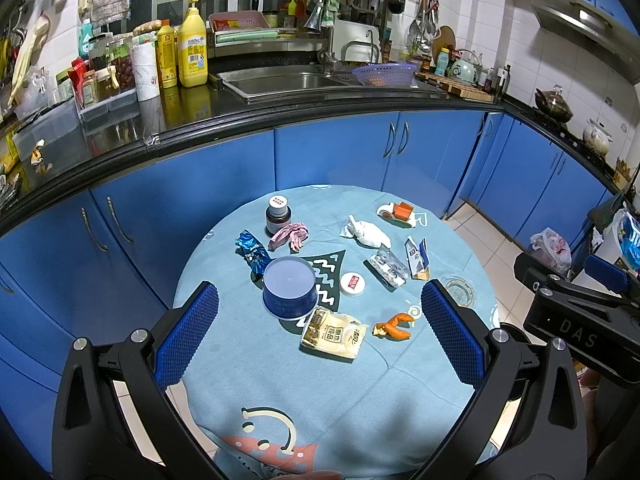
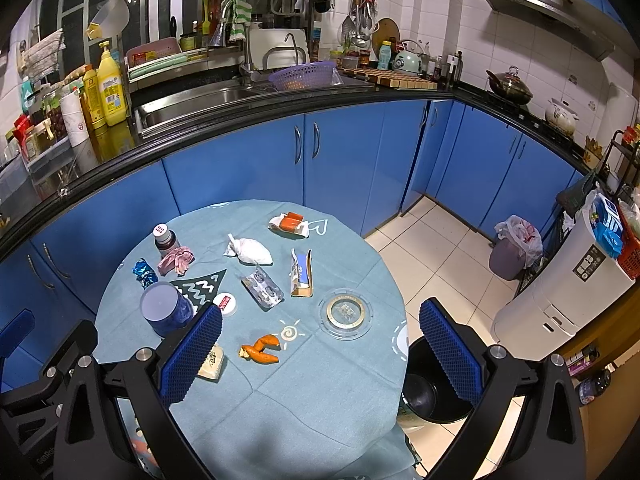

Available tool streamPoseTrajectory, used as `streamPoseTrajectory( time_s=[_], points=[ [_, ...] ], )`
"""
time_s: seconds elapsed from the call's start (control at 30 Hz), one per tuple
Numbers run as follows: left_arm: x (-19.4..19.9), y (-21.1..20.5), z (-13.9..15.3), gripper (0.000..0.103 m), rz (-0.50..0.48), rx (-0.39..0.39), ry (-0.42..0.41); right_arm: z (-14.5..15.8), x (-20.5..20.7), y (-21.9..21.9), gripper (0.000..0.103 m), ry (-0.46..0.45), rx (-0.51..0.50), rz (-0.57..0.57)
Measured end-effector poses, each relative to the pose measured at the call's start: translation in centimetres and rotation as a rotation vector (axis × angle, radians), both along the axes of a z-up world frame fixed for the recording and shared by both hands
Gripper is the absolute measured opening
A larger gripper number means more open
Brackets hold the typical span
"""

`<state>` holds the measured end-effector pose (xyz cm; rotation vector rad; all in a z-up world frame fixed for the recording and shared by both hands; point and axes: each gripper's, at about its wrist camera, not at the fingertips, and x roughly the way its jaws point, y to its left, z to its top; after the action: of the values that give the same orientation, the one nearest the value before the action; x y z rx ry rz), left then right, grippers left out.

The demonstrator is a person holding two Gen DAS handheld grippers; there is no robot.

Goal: Collect trash

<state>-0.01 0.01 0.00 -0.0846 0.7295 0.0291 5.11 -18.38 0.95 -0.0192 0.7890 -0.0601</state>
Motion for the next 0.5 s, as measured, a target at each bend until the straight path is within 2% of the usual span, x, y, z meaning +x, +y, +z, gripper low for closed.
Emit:
streamPoseTrajectory(
  time_s=[0.5],
  points=[
    [0.00, 0.00, 0.00, 0.100, 0.000, -0.001, 0.002, -0.17, -0.08, -0.13, 0.097, 0.001, 0.001, 0.000]
  ],
)
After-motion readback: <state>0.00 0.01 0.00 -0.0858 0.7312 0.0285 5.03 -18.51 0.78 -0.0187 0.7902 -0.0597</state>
